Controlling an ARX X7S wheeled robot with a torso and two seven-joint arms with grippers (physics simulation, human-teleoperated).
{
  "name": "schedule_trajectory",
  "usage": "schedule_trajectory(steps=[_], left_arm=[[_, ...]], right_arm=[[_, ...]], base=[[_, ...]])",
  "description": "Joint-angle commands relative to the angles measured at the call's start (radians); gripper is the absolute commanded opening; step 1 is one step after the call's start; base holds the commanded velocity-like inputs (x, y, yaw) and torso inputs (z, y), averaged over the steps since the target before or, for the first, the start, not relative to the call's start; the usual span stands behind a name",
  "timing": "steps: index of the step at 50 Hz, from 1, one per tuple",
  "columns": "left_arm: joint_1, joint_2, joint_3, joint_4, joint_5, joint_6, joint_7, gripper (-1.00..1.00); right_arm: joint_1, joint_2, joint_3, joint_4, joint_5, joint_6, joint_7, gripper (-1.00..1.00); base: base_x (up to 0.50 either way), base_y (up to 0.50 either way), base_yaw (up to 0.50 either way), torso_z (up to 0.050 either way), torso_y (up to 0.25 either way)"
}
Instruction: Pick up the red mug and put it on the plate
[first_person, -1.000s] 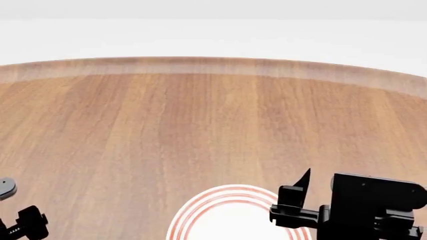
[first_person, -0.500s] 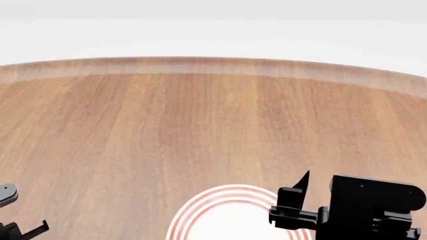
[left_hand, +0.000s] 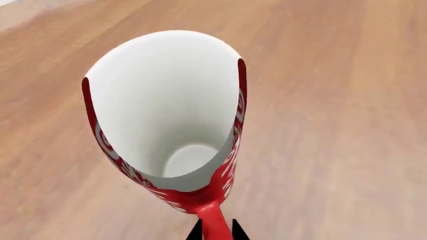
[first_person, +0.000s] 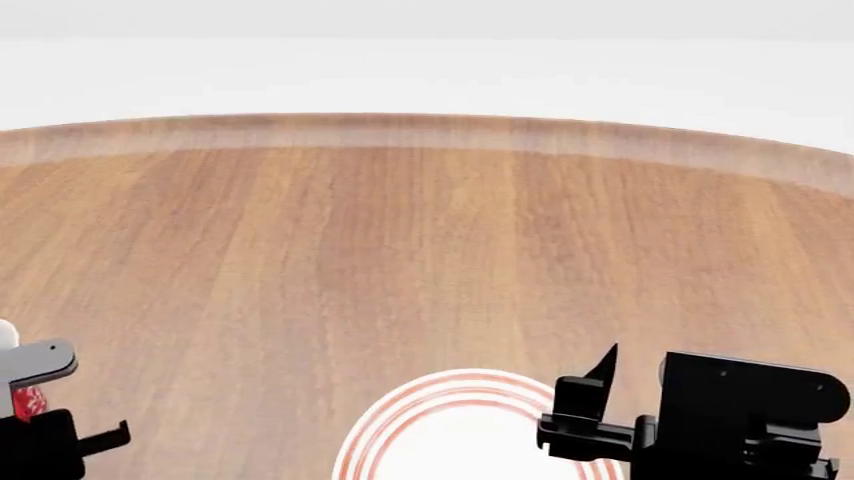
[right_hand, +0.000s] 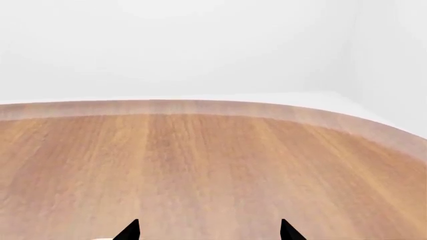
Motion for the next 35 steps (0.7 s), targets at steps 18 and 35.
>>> schedule_trajectory(steps=[18,35], left_arm=[[-0.066,0.040,0.294,0.096,0.063,-0.059,0.262,-1.00],[-0.175,0.144,0.452,-0.135,0.099,0.069,0.417,-1.00]], right_arm=[[0.012,-0.021,0.020,0.015,0.001,-0.003,-0.012,1.00],[0.021,-0.017,0.020,-0.009,0.016,0.019,-0.001,1.00]], base=[[0.00,0.00,0.00,0.000,0.001],[0.00,0.00,0.00,0.000,0.000]])
